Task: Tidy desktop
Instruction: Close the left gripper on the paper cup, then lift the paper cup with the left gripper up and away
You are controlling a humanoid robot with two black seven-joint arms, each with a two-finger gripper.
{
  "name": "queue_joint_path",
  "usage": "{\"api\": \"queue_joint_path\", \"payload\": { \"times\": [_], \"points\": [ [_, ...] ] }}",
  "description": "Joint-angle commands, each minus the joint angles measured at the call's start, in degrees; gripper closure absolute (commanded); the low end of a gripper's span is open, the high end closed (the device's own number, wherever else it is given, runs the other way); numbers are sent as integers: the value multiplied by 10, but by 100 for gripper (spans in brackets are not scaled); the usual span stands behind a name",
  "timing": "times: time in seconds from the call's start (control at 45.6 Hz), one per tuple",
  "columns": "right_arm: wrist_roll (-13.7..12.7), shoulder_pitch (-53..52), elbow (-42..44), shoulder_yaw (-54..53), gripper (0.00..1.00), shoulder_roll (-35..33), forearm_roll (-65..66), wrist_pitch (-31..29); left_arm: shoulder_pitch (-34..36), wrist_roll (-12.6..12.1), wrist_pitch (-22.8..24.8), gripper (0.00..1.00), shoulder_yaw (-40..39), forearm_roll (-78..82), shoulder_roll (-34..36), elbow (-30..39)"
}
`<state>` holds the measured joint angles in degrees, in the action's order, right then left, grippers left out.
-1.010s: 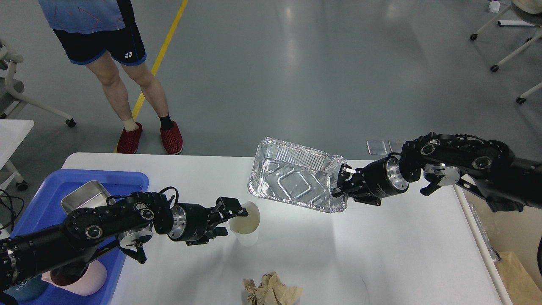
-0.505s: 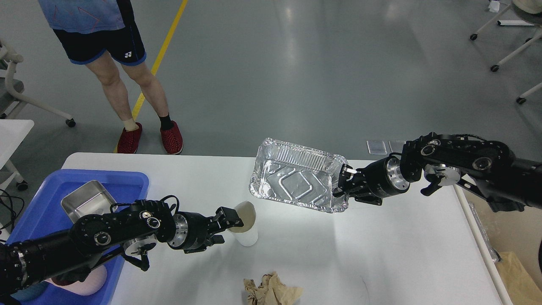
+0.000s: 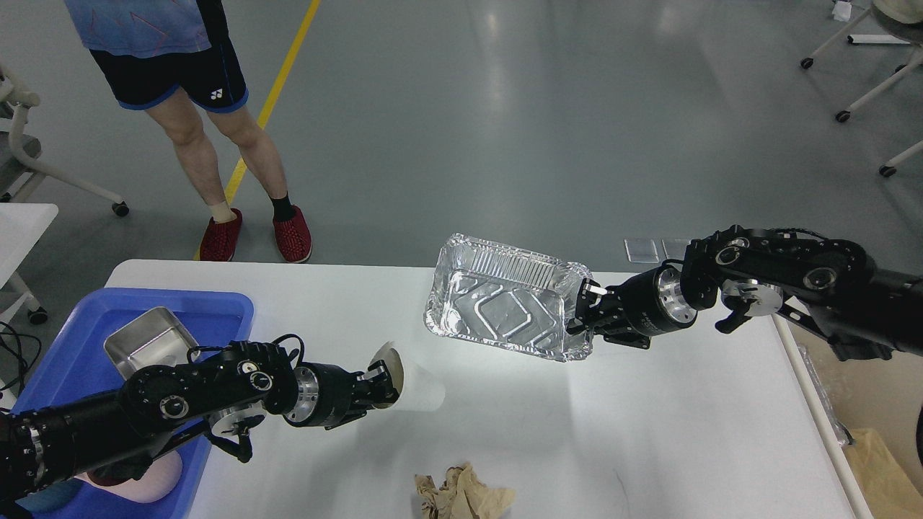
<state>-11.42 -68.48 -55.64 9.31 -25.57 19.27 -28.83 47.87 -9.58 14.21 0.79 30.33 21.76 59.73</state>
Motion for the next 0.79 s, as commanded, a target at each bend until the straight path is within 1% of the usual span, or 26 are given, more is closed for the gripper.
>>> {"api": "queue_joint_path", "payload": {
  "times": [0.0, 0.088, 0.176, 0.285, 0.417, 0.439, 0.527, 0.593, 0.768],
  "points": [
    [0, 0, 0, 0, 100, 0, 0, 0, 3, -2, -1, 100, 0, 1, 9, 10],
    [0, 0, 0, 0, 100, 0, 1, 0, 7, -15, -1, 100, 0, 1, 35, 31],
    [0, 0, 0, 0, 100, -1, 1, 0, 10, -29, -1, 100, -1, 1, 89, 81],
    [0, 1, 1, 0, 100, -1, 1, 0, 14, -37, 0, 100, -3, -1, 178, 156],
    [0, 2, 1, 0, 100, 0, 1, 1, 14, -37, 6, 100, -4, -2, 295, 244],
    [0, 2, 1, 0, 100, 0, 1, 1, 14, -37, 10, 100, -6, -3, 323, 263],
    [0, 3, 1, 0, 100, 2, 1, 4, 23, -37, 28, 100, -18, -4, 408, 312],
    [0, 5, 1, 0, 100, 3, 2, 6, 41, -37, 50, 100, -32, -5, 459, 335],
    [0, 5, 1, 0, 100, 4, 2, 6, 85, -34, 122, 100, -75, -11, 553, 346]
  ]
}}
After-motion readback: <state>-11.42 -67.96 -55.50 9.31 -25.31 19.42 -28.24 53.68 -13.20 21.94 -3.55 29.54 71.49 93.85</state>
